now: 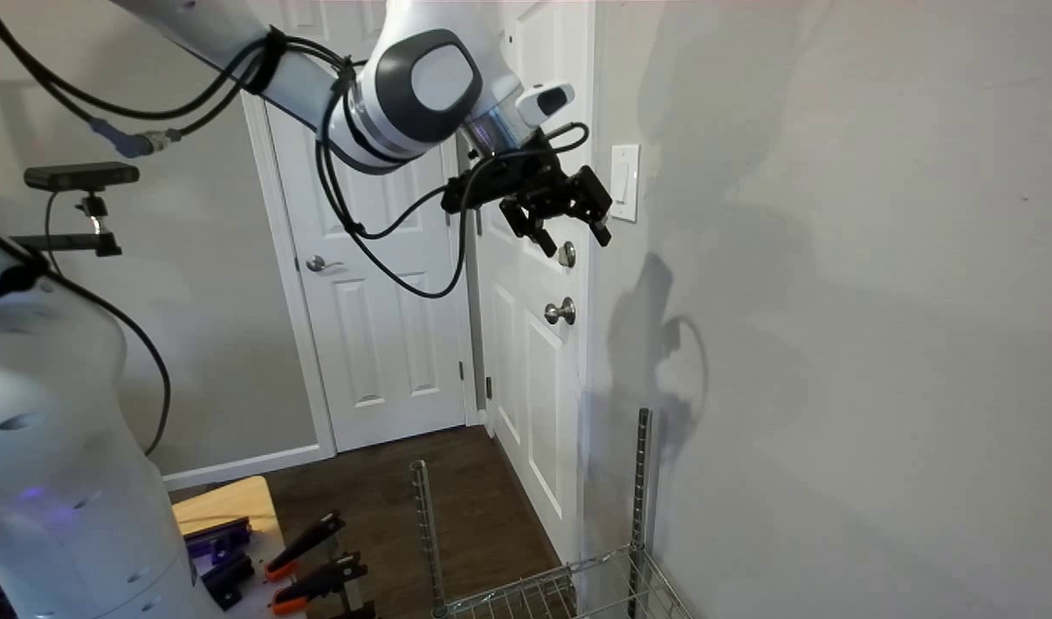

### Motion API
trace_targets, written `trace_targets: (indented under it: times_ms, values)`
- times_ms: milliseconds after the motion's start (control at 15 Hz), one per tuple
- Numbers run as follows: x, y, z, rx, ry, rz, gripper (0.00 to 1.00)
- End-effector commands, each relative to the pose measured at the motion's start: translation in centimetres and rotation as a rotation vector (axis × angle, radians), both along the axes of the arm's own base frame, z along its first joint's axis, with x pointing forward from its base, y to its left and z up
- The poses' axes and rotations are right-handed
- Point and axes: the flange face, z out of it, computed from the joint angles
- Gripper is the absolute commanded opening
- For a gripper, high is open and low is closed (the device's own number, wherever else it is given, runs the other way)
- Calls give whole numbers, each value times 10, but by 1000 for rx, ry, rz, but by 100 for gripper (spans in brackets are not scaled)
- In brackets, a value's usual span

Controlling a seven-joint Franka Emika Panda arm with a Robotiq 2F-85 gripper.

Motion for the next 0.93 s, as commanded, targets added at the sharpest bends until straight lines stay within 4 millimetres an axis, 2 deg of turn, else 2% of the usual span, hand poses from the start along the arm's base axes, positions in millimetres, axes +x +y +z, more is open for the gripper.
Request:
trace_targets:
  times_ms: [0, 467, 533, 867]
  values:
    - [-16, 1, 1, -40, -87, 1, 100]
    - [-23, -1, -3, -74, -122, -6, 100]
    - [-13, -3, 0, -64, -106, 3, 100]
    - [-15, -2, -2, -65, -103, 4, 100]
